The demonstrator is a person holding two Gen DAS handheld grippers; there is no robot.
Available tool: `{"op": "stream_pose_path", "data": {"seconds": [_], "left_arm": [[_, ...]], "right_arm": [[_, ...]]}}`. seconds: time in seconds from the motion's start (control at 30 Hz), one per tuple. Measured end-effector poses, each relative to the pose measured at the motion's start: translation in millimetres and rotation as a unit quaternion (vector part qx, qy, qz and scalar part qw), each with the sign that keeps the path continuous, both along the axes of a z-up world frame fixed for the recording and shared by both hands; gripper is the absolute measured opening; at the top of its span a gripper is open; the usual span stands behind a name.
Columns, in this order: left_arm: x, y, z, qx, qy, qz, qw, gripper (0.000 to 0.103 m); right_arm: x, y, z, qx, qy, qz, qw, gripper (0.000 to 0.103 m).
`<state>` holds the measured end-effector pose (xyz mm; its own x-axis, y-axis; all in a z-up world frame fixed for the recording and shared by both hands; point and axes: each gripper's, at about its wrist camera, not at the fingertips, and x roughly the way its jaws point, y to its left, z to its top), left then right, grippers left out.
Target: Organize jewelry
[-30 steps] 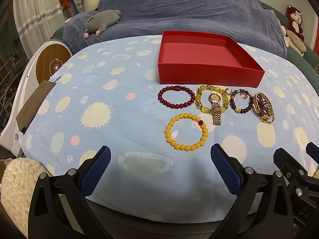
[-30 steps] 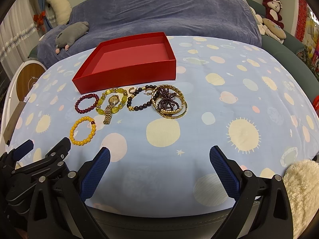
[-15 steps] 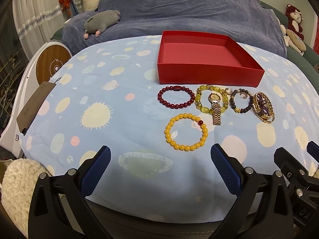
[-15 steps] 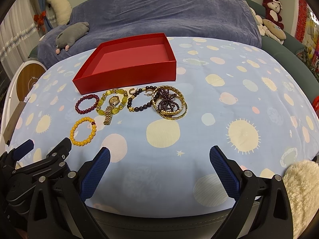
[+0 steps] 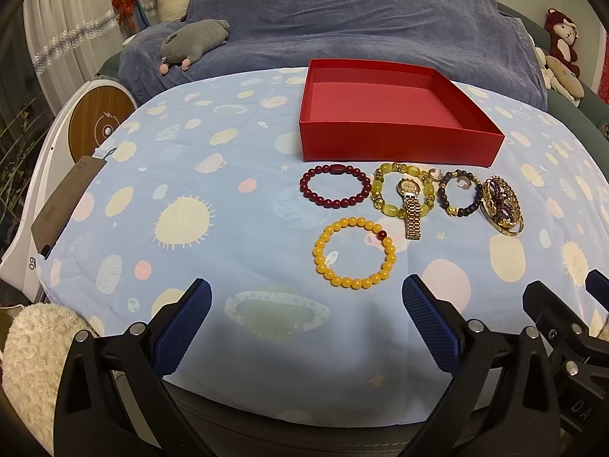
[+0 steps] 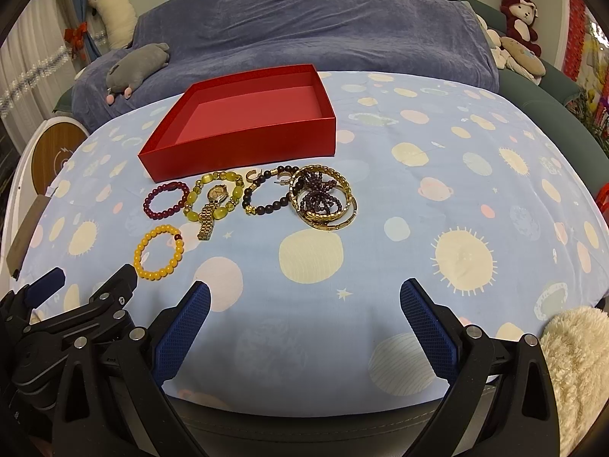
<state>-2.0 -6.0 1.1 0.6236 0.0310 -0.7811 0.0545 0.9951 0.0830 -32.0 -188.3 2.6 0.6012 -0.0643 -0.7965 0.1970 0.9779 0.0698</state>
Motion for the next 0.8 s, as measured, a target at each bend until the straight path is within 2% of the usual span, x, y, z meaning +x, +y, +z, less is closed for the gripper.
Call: {"op": "stream_pose_path", "data": {"seconds": [0.47, 0.8], "left_arm": [[4, 4, -1, -0.012, 0.006, 0.008, 0.9999, 0.096], [34, 9, -15, -0.023, 0.024, 0.019, 0.9993, 0.096]], "right_arm": [[2, -3, 2, 0.003, -0.001, -0.004, 1.000, 0.096], [14, -14, -4, 0.016, 0.008, -0.012, 1.000, 0.096]]}}
